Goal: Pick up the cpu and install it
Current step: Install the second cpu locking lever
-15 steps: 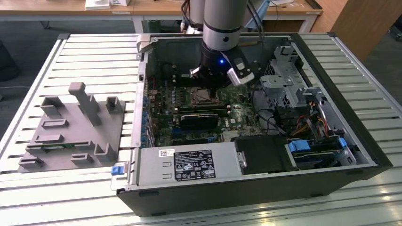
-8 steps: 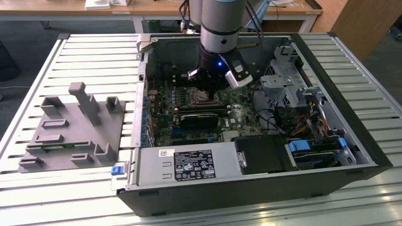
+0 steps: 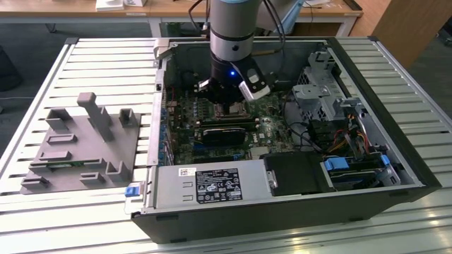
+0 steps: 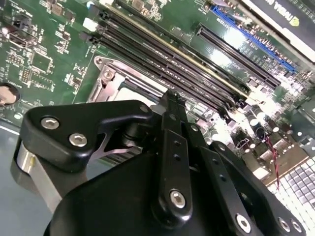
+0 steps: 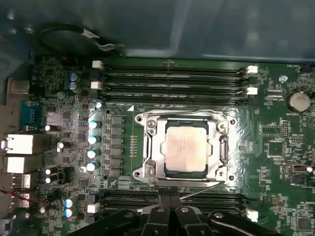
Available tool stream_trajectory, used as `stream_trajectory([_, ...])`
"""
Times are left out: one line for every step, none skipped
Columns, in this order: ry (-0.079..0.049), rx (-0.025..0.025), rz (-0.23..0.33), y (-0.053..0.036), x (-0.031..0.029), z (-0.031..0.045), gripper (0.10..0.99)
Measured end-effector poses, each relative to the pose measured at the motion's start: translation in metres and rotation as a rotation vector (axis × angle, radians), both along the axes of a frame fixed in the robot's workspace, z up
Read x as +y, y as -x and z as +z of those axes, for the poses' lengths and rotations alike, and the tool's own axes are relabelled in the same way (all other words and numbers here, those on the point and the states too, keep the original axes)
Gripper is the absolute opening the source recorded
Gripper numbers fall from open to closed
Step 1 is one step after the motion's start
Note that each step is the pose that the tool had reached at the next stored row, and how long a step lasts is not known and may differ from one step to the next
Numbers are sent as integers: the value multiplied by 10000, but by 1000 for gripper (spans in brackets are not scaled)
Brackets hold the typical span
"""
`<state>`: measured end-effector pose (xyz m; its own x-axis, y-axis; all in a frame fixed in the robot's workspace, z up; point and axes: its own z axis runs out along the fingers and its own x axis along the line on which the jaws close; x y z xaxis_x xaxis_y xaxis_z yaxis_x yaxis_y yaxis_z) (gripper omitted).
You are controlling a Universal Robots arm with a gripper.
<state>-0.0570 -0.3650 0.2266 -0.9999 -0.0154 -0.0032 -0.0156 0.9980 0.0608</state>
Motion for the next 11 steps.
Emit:
stream_trajectory([1, 5, 1, 1, -1, -12, 106])
stream_trajectory([1, 10, 1, 1, -1, -28, 106])
stream_trajectory([1, 17, 1, 2, -1, -43, 106])
stream_trajectory([-11, 24, 1, 2, -1, -52, 106])
stream_trajectory([-50, 27, 1, 2, -6, -54, 106])
stream_trajectory([-122, 26, 0, 2, -14, -55, 106])
stream_trajectory([-204, 25, -1, 2, -24, -56, 106])
stream_trajectory([-279, 24, -1, 2, -34, -56, 106])
stream_trajectory([-345, 25, -2, 2, -45, -56, 106])
stream_trajectory([-417, 24, -2, 4, -55, -55, 106])
stream_trajectory([-485, 24, -3, 6, -66, -56, 106])
